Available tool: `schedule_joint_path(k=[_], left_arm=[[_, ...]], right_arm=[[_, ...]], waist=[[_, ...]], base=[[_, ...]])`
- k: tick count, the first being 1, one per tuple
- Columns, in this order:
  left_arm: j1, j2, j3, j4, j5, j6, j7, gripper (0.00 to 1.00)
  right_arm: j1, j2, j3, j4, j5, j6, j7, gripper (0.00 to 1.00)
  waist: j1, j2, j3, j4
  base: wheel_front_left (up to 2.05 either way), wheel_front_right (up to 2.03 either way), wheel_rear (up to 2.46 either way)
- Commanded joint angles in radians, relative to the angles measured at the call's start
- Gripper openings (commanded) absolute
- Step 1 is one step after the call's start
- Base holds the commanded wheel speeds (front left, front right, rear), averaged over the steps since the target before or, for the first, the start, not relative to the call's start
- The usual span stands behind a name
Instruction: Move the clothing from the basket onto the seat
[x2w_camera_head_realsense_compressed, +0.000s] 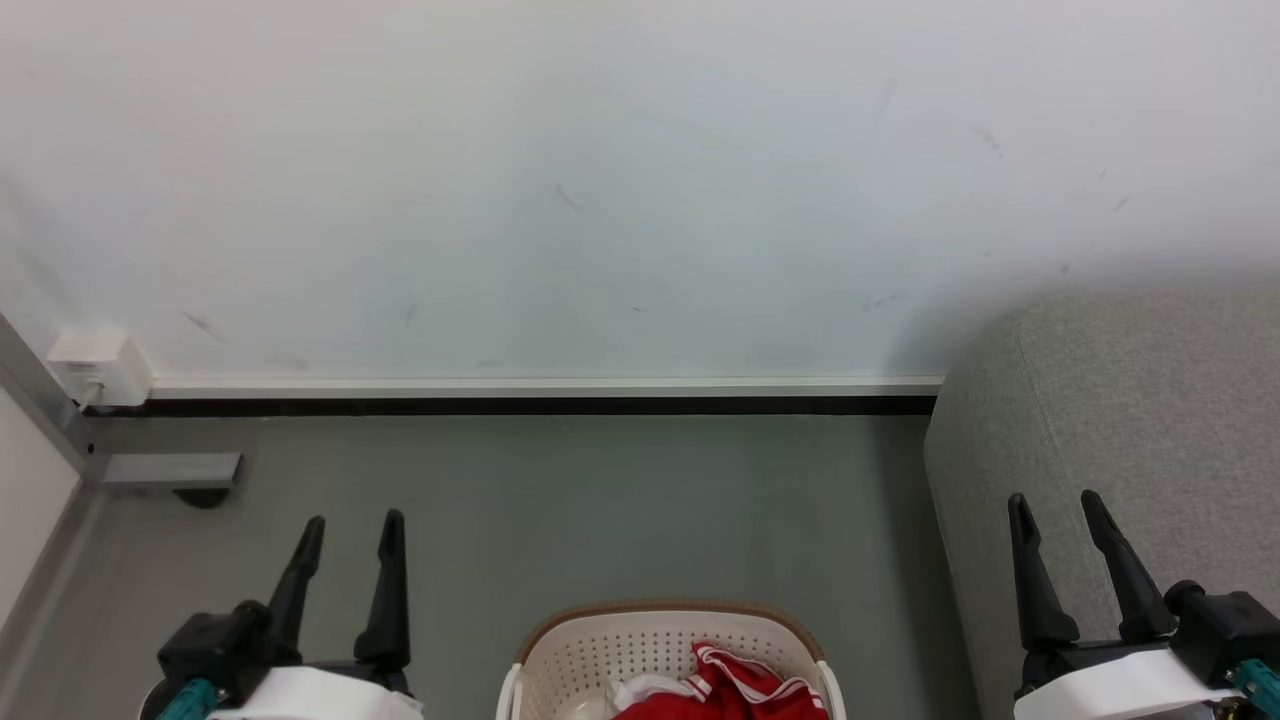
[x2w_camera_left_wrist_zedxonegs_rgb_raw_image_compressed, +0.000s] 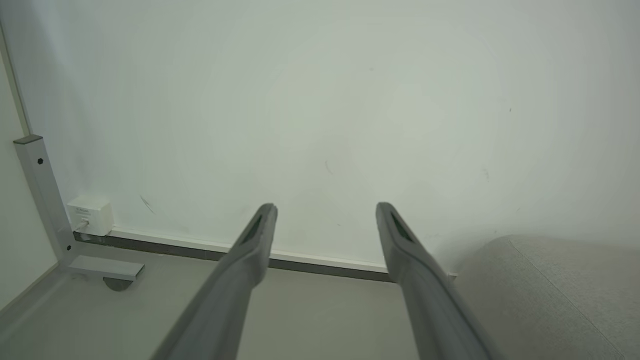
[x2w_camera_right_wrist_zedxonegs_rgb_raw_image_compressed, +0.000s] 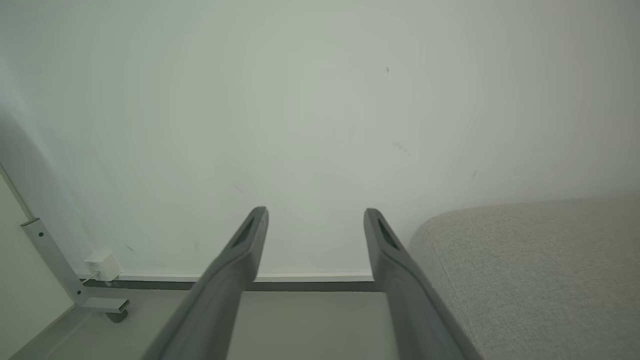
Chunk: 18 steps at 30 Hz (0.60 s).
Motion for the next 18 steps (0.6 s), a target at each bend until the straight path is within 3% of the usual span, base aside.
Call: schedule_joint_path(k=[1, 18], left_arm=[[-0.001, 0.008, -0.001, -0.009, 0.027, -0.002, -0.009, 1.0], [0.003, 0.011, -0.009, -0.016, 0.165, 0.002, -0.045, 1.0]], right_arm=[[-0.014, 0.0, -0.005, 0.001, -0.018, -0.002, -0.007, 1.0], [-0.027, 0.025, -0.015, 0.022, -0.143, -0.002, -0.011, 1.0]], waist=[[0.0, 0.0, 0.0, 0.0], [0.0, 0.0, -0.006, -0.001]], base=[[0.0, 0.0, 0.0], [0.0, 0.0, 0.0]])
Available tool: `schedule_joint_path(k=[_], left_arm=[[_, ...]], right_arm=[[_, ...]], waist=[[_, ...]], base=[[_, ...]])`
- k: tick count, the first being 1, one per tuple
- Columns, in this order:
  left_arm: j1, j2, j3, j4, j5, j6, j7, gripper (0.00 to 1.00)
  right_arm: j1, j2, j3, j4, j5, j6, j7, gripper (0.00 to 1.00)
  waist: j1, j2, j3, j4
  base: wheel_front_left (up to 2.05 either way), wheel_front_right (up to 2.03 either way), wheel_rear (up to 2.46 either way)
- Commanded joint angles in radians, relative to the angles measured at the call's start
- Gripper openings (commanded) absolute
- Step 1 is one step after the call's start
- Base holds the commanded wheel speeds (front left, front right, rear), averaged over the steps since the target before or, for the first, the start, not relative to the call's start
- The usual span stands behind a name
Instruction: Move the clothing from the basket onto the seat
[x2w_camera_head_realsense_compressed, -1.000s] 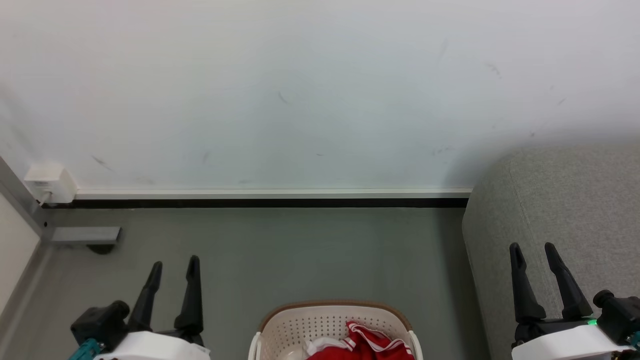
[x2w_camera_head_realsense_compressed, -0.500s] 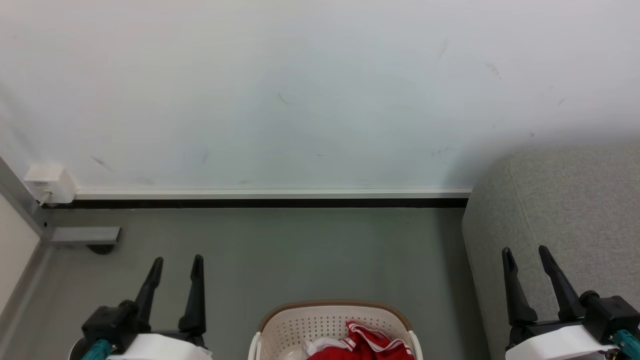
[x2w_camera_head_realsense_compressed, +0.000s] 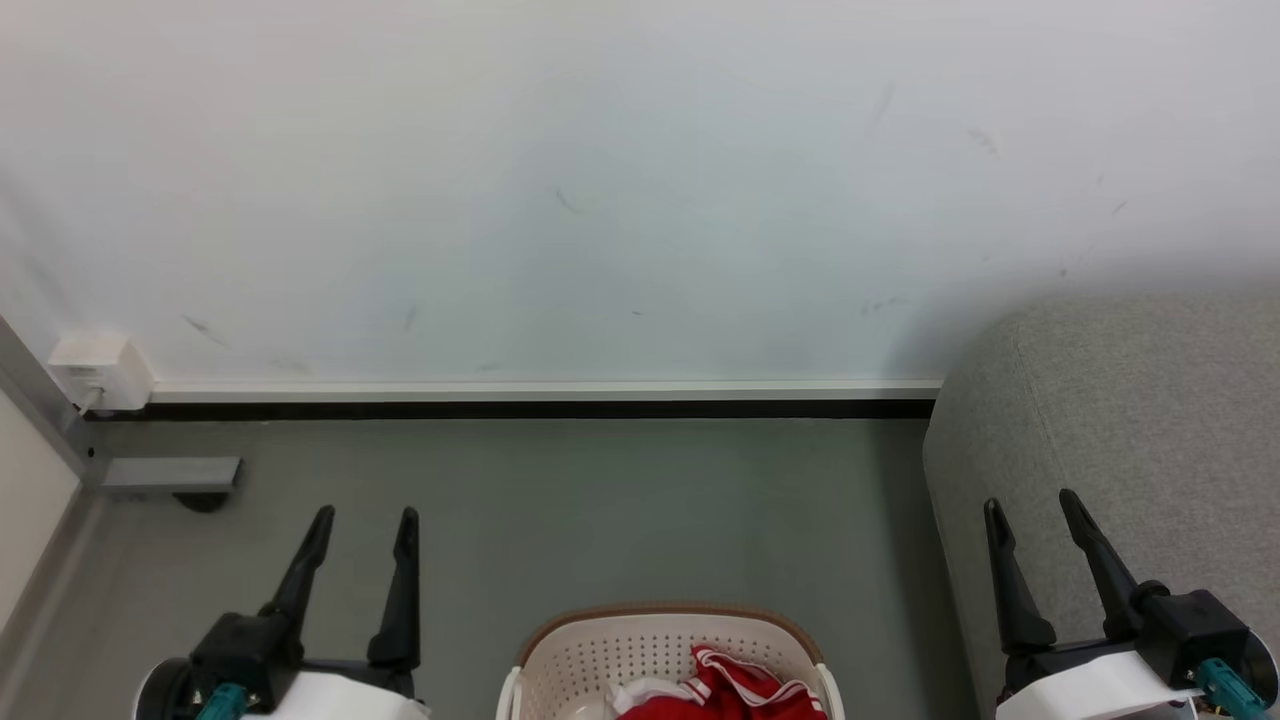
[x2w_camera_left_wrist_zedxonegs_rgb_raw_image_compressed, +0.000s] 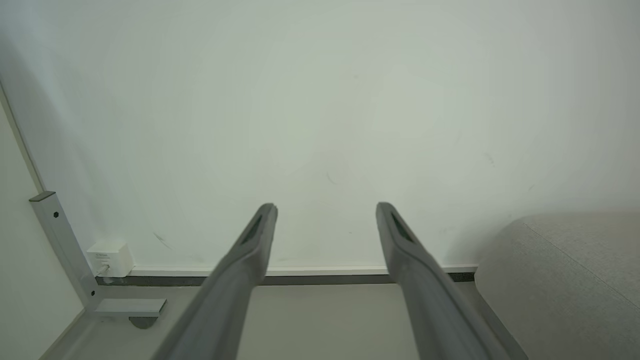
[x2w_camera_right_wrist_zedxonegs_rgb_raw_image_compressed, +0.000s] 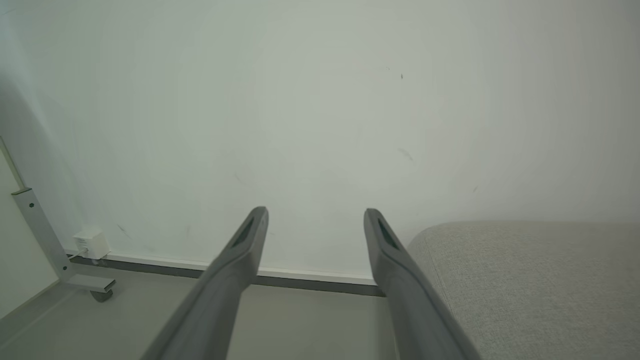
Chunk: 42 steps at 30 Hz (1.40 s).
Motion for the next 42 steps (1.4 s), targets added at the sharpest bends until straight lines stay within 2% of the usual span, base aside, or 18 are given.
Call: schedule_joint_path(k=[1, 15, 33, 42], left_arm=[[0.003, 0.007, 0.001, -0.006, 0.021, 0.002, -0.012, 1.0], [0.006, 0.007, -0.001, -0.01, 0.124, -0.006, -0.036, 1.0], [0.004, -0.007, 0.014, -0.003, 0.108, -0.02, -0.033, 1.0], [-0.007, -0.014, 0.027, 0.009, 0.092, -0.037, -0.033, 1.0]], right_arm=[[-0.016, -0.001, -0.006, 0.002, -0.02, -0.002, -0.003, 1.0], [-0.016, 0.02, -0.008, 0.013, -0.118, -0.002, -0.009, 1.0], [-0.021, 0.019, -0.002, 0.01, -0.091, -0.002, -0.009, 1.0], [-0.047, 0.018, -0.004, -0.016, -0.085, -0.002, -0.007, 1.0]], waist=[[0.0, 0.0, 0.0, 0.0], [0.0, 0.0, -0.006, -0.005], [0.0, 0.0, -0.003, -0.02], [0.0, 0.0, 0.035, -0.063]], base=[[0.0, 0.0, 0.0], [0.0, 0.0, 0.0], [0.0, 0.0, 0.0], [0.0, 0.0, 0.0]])
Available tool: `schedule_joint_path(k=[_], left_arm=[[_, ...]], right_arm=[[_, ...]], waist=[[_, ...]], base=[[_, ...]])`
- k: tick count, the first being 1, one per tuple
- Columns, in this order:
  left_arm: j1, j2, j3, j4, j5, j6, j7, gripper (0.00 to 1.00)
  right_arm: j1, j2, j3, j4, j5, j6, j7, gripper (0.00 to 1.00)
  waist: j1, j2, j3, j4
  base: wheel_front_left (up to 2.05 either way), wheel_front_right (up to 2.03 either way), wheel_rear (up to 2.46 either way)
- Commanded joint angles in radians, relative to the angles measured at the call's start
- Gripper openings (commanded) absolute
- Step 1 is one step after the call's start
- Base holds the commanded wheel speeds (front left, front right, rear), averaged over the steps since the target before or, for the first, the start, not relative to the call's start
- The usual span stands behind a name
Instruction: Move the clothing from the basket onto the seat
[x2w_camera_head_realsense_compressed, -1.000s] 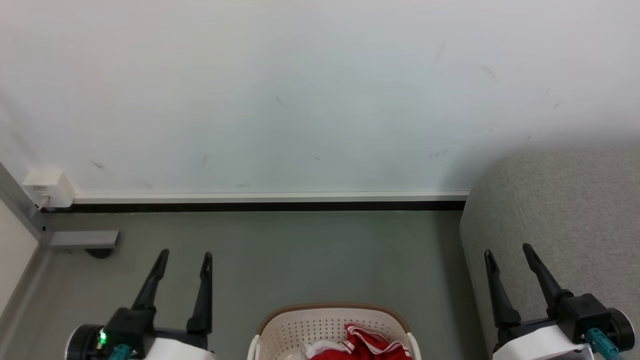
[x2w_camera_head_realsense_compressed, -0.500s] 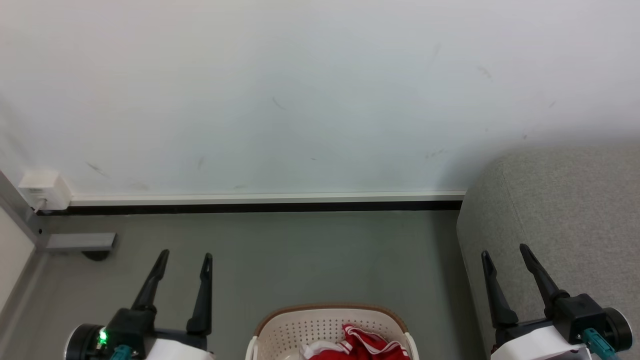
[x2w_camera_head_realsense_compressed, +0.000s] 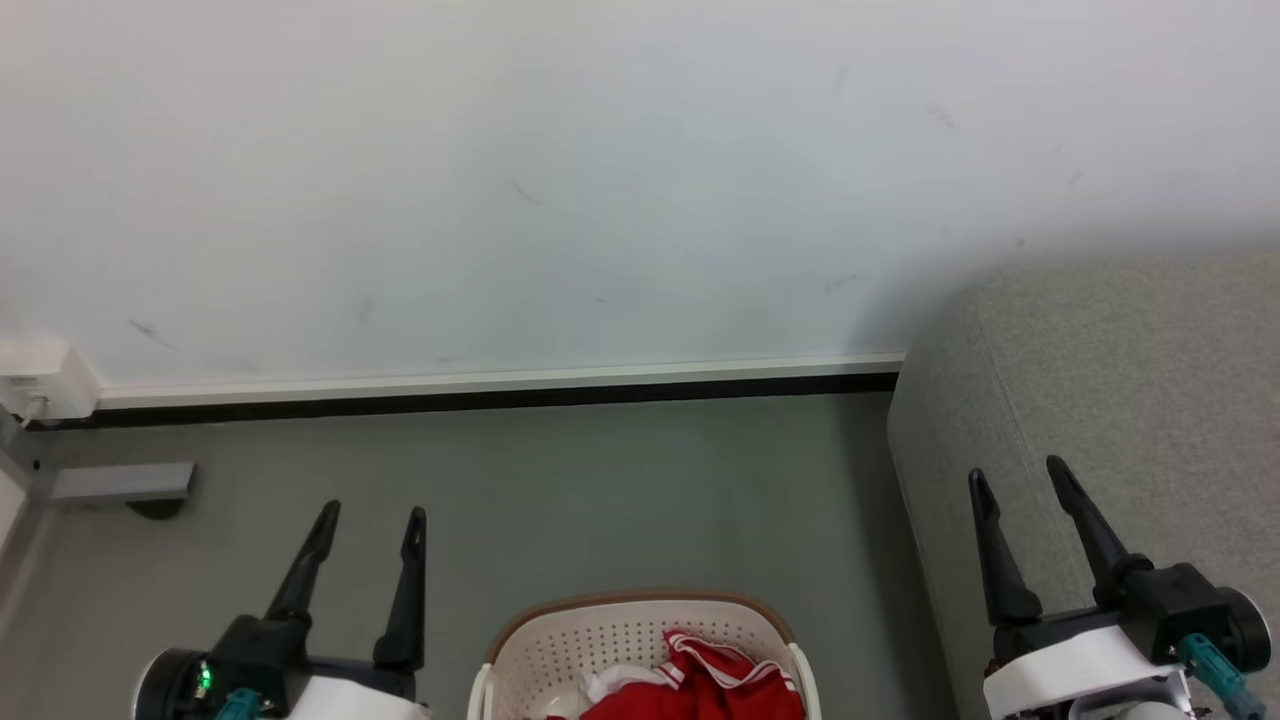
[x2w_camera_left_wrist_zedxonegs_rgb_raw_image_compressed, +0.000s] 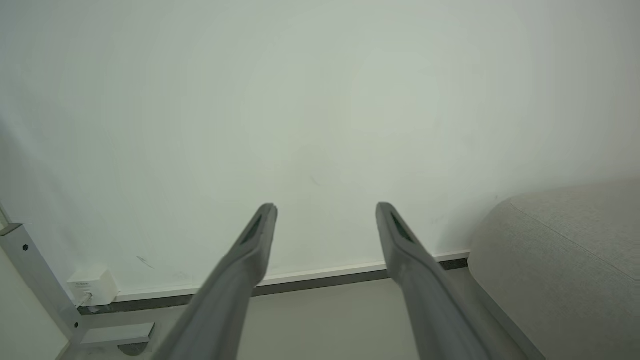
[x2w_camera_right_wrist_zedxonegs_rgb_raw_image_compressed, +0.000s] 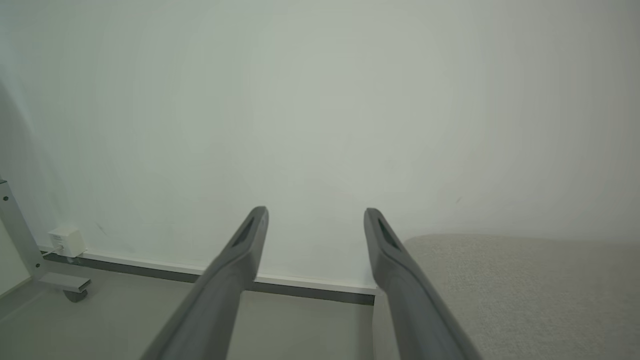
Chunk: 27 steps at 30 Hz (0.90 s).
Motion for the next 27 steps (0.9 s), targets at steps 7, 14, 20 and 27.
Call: schedule_joint_path(k=[7, 14, 20, 27], left_arm=[[-0.048, -0.011, 0.008, 0.019, -0.025, -0.016, 0.0, 1.0], [-0.128, -0.015, -0.005, 0.063, -0.015, -0.042, 0.0, 1.0], [-0.191, -0.015, -0.02, 0.14, -0.038, -0.064, 0.0, 1.0], [-0.299, -0.01, -0.066, 0.306, -0.073, -0.082, -0.001, 1.0]], right_arm=[[-0.049, -0.002, -0.014, -0.03, -0.014, -0.002, -0.002, 1.0], [-0.098, -0.001, -0.034, -0.079, -0.002, -0.002, -0.002, 1.0], [-0.129, -0.001, -0.06, -0.121, 0.003, -0.002, -0.002, 1.0], [-0.168, -0.001, -0.089, -0.184, 0.008, -0.002, -0.002, 1.0]], waist=[[0.0, 0.0, 0.097, -0.052], [0.0, 0.0, 0.217, -0.087], [0.0, 0.0, 0.297, -0.107], [0.0, 0.0, 0.415, -0.131]], base=[[0.0, 0.0, 0.0], [0.0, 0.0, 0.0], [0.0, 0.0, 0.0], [0.0, 0.0, 0.0]])
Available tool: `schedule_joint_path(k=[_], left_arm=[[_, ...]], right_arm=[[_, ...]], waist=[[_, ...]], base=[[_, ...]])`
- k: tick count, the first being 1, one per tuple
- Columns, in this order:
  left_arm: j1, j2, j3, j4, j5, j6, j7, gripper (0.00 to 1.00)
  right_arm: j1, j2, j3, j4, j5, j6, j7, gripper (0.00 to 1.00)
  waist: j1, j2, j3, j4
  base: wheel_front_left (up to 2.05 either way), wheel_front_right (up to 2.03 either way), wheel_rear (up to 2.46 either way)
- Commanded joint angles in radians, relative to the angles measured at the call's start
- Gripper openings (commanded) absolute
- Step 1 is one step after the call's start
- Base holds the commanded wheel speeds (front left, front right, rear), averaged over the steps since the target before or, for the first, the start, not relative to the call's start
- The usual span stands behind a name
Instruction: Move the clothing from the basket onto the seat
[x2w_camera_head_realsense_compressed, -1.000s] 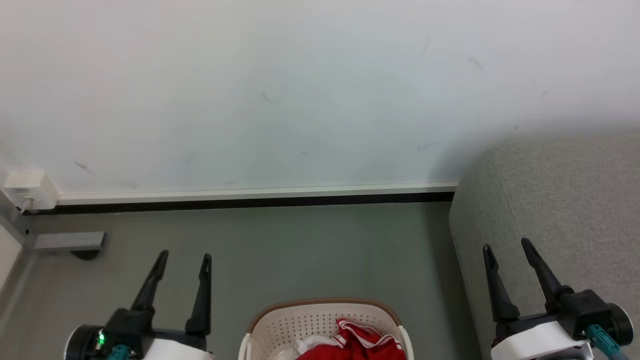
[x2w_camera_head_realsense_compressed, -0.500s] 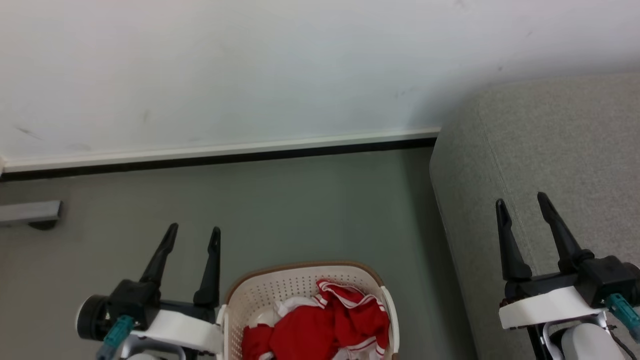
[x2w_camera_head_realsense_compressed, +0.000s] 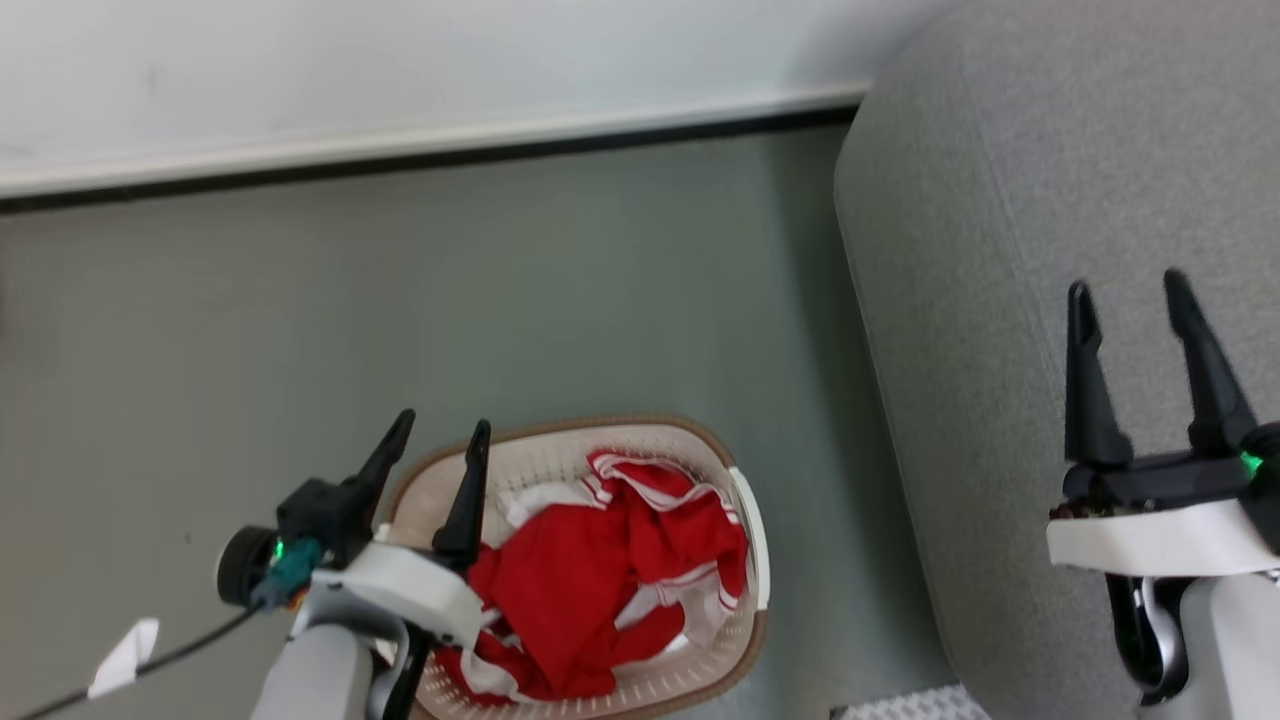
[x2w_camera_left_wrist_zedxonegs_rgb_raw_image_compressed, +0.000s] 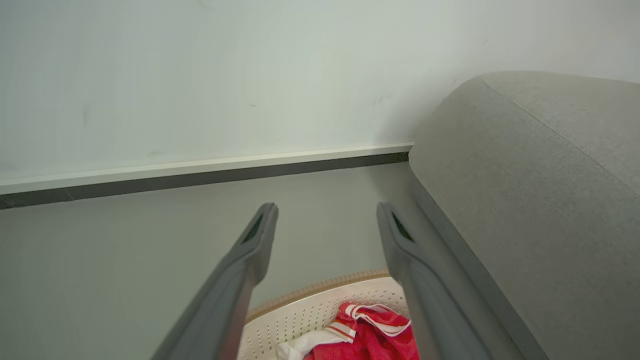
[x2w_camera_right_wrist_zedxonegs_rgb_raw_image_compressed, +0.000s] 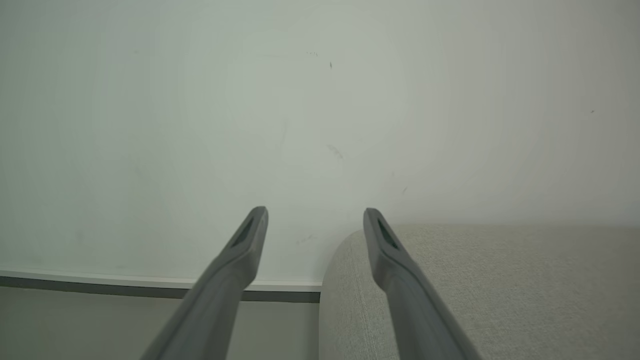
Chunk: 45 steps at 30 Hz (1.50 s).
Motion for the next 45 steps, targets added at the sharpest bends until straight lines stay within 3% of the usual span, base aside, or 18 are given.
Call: schedule_joint_path(k=[1, 8, 17, 31, 45], left_arm=[[-0.024, 0.009, -0.001, 0.012, -0.015, -0.004, 0.0, 1.0], [-0.166, 0.042, -0.077, 0.235, -0.042, -0.006, 0.0, 1.0], [-0.337, 0.086, -0.272, 0.446, -0.172, -0.006, 0.035, 1.0], [-0.513, 0.171, -0.562, 0.634, -0.394, -0.006, 0.204, 1.0], [-0.657, 0.209, -0.674, 0.792, -0.42, -0.007, 0.352, 1.0]], right_arm=[[-0.02, -0.001, -0.003, -0.007, 0.006, -0.002, -0.002, 1.0], [-0.06, -0.001, -0.015, -0.062, 0.042, -0.002, -0.002, 1.0], [-0.097, -0.001, -0.019, -0.111, 0.097, -0.002, -0.002, 1.0], [-0.134, -0.001, 0.01, -0.157, 0.132, -0.002, -0.002, 1.0], [-0.168, -0.001, 0.035, -0.185, 0.167, -0.002, -0.002, 1.0]], waist=[[-0.0002, 0.0, 0.055, -0.019], [-0.0002, 0.0, 0.163, -0.049], [-0.0002, 0.0, 0.277, -0.089], [-0.0002, 0.0, 0.417, -0.134], [-0.0002, 0.0, 0.527, -0.178]], base=[[0.0, 0.0, 0.0], [0.0, 0.0, 0.0], [0.0, 0.0, 0.0], [0.0, 0.0, 0.0], [0.0, 0.0, 0.0]])
